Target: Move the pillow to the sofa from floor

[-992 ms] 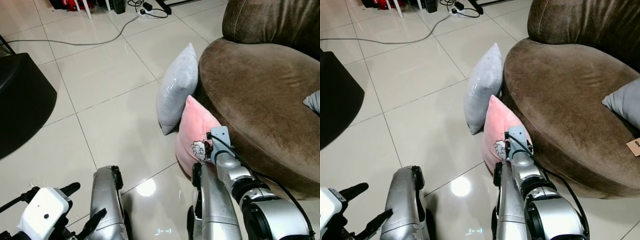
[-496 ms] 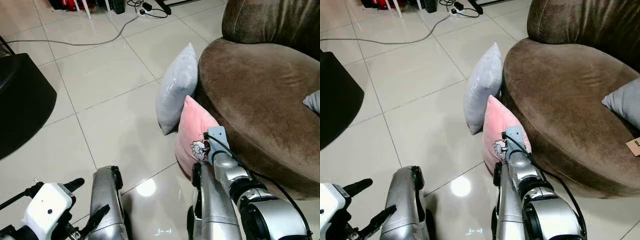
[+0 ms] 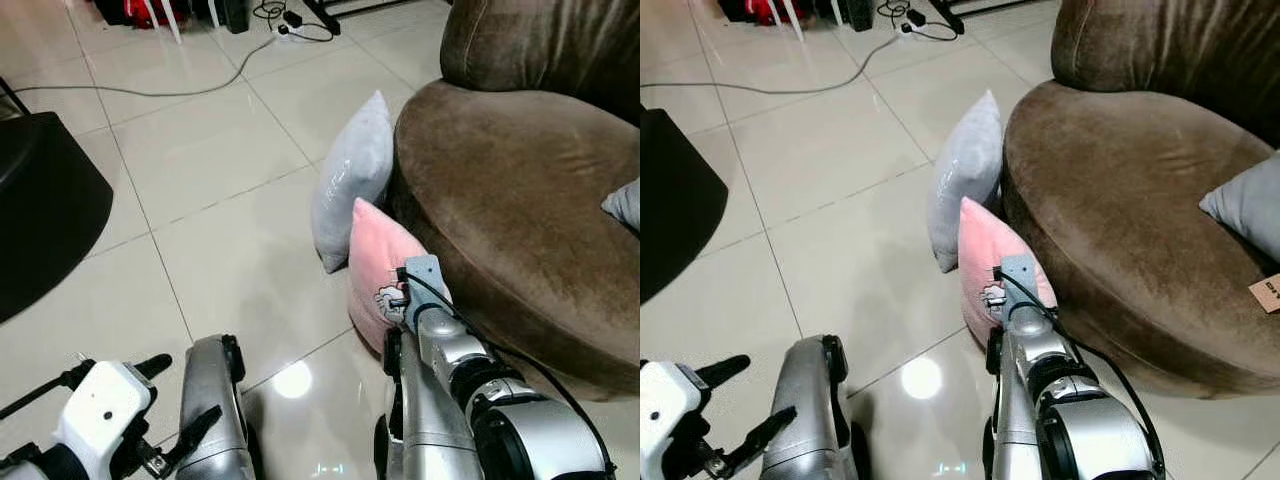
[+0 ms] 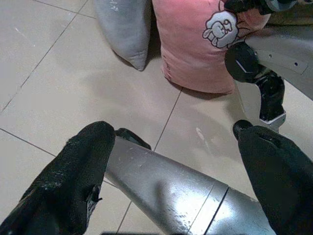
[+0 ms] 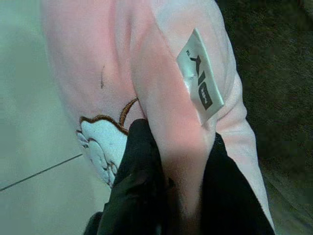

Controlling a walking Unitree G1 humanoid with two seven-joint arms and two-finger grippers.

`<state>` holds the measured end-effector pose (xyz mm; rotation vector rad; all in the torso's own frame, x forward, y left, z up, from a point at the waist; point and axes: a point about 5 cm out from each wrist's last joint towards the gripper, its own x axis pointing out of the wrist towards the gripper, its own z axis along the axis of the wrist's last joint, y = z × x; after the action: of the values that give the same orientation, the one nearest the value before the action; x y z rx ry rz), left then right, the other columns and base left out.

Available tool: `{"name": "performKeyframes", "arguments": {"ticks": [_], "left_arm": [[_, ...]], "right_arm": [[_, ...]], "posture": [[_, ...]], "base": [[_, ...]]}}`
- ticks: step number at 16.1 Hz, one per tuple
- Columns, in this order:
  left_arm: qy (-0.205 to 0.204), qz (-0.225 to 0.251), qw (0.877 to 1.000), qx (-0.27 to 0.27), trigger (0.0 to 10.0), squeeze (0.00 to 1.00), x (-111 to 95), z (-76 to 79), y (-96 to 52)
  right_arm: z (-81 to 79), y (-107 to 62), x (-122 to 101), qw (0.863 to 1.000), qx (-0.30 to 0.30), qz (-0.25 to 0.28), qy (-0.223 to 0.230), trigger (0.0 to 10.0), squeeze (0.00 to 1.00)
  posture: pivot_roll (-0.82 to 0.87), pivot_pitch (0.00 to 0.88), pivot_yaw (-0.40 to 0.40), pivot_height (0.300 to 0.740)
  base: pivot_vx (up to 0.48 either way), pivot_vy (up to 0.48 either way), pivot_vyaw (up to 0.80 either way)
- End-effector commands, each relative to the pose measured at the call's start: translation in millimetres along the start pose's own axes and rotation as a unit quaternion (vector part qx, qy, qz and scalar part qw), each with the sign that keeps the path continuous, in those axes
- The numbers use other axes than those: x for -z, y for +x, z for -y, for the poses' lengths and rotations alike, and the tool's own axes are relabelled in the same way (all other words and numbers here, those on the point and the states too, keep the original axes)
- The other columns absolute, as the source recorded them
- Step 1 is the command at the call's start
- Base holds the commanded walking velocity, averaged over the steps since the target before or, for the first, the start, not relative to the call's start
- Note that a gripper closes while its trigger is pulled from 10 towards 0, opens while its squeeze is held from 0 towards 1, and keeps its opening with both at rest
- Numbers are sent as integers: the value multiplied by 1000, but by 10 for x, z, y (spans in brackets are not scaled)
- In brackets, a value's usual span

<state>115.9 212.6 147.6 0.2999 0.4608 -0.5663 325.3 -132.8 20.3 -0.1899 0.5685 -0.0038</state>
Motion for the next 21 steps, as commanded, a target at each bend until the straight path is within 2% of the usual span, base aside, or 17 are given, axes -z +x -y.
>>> {"name": "performKeyframes", "arguments": {"ticks": [1,2,4,5,8,9,10,11,12,13,14,15,16,17,19,21], "left_arm": [[-1,-4,1000,-6,10000,780,36,-3,24],[1,2,1000,-18,10000,784,44,-23,65],[-1,25,996,-84,10000,784,34,-126,151],[-1,29,995,-99,10000,784,42,-157,204],[-34,69,986,-147,10000,780,-56,-265,352],[-42,86,982,-164,10000,780,-104,-315,396],[-40,97,979,-175,10000,776,-143,-372,506],[-38,108,977,-179,10000,780,-188,-388,540],[-39,128,973,-187,10000,776,-273,-415,595],[-44,139,970,-194,10000,776,-326,-438,645],[-47,143,968,-198,10000,776,-346,-444,664],[-56,151,963,-215,10000,776,-383,-463,713],[-73,156,960,-223,10000,733,-405,-460,752],[-73,160,956,-235,10000,678,-454,-468,819],[-58,184,948,-252,10000,671,-586,-508,925],[-35,206,943,-260,10000,643,-711,-516,1011]], "right_arm": [[-91,-12,32,999,-23,-6,29,0,0],[-152,-15,-2,998,-45,-1,50,0,0],[-258,-22,-143,991,-101,30,78,0,0],[-266,-23,-208,988,-118,44,91,0,0],[-265,-53,-400,972,-178,98,119,0,0],[-259,-121,-497,959,-212,139,127,0,0],[-214,-198,-599,947,-236,171,137,0,0],[-167,-298,-660,939,-247,193,144,0,0],[-74,-505,-766,926,-258,230,150,0,0],[18,-640,-838,920,-258,252,152,0,0],[73,-703,-874,919,-252,263,153,0,0],[192,-861,-968,914,-232,297,151,0,0],[253,-932,-977,923,-203,289,155,10000,0],[276,-1070,-1003,914,-201,308,174,10000,0],[302,-1161,-929,923,-170,301,168,10000,0],[285,-1204,-904,924,-152,297,186,10000,0]], "posture": [[94,84,9,486],[90,66,2,486],[76,42,-9,486],[62,25,-7,486],[36,0,-8,486],[29,0,-5,486],[12,0,5,486],[7,0,8,486],[-10,0,18,486],[-24,0,28,486],[-28,0,31,486],[-47,0,39,486],[-58,0,46,486],[-64,0,48,486],[-73,0,47,486],[-91,0,54,506]], "base": [[0,0,0],[0,0,0],[0,0,0],[0,0,0],[0,0,0],[0,0,0],[0,0,0],[0,0,0],[0,0,0],[0,0,0],[0,0,0],[0,0,0],[0,0,0],[0,0,0],[0,0,0],[0,0,0]]}}
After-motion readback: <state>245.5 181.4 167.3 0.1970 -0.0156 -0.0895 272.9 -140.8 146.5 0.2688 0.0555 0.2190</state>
